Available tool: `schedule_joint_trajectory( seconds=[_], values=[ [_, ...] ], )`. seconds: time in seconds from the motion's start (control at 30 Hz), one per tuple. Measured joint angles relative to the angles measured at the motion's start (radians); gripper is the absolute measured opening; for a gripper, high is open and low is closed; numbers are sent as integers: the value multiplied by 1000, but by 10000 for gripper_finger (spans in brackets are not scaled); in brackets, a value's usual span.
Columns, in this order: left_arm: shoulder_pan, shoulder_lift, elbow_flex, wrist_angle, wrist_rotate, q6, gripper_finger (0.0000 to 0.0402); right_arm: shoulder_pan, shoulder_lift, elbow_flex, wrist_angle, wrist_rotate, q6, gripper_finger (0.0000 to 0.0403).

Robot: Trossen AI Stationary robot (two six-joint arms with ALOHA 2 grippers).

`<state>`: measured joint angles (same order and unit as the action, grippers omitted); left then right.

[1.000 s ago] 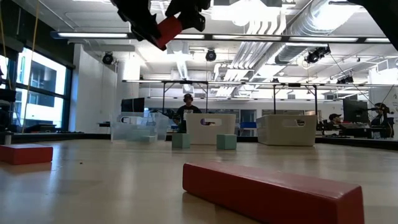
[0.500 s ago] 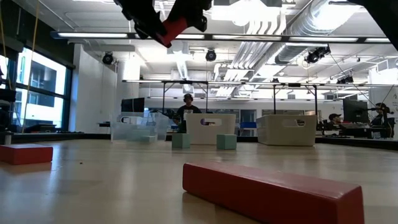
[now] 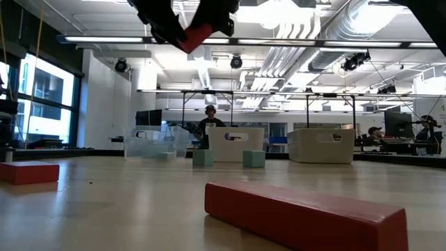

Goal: Sort & place blocks by color
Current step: Put the red block into the gray bin

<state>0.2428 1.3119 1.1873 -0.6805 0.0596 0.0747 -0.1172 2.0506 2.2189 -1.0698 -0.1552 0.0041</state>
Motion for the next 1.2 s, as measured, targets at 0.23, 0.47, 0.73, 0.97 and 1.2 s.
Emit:
schedule_joint_trajectory(
  seconds=[0.23,0.47,0.73,0.97,1.2],
  values=[
    [11,-1,0,-1,-21,8,137,-15,0,0,-92,58,-8,110],
    [22,-1,0,-2,-71,-1,151,-56,0,0,-250,186,-57,110],
    [48,-1,0,-3,-72,-70,151,-132,0,0,-386,313,-65,110],
    [67,-1,0,-3,-72,-72,150,-205,-2,-35,-502,350,-57,110],
    [86,-1,0,-3,-72,-81,152,-272,-46,-242,-477,357,-73,110]
  ],
)
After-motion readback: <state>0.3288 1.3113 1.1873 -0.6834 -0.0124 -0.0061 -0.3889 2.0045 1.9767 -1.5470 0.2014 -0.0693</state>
